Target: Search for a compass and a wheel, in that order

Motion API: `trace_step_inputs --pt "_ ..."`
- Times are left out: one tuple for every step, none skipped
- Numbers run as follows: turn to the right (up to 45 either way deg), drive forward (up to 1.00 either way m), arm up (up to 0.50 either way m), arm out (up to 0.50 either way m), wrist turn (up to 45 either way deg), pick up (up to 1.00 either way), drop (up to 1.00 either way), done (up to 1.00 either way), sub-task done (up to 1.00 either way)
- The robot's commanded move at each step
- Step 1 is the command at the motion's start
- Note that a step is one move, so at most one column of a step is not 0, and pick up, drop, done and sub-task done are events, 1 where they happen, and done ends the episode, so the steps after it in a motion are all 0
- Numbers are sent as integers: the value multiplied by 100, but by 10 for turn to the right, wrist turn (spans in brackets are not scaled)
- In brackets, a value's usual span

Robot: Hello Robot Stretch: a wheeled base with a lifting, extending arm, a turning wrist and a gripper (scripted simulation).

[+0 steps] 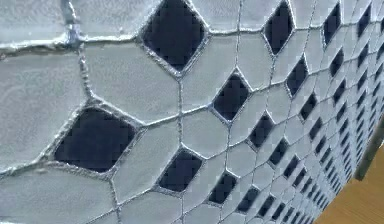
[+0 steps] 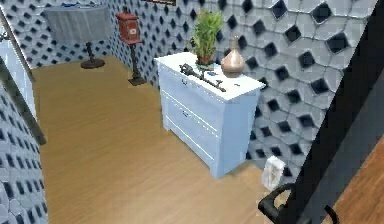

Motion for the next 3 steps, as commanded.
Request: trace_step_inputs --pt "450 0 0 0 0 0 0 0 0" --pt "150 0 0 0 0 0 0 0 0" --pt "0 100 0 0 0 0 0 0 0"
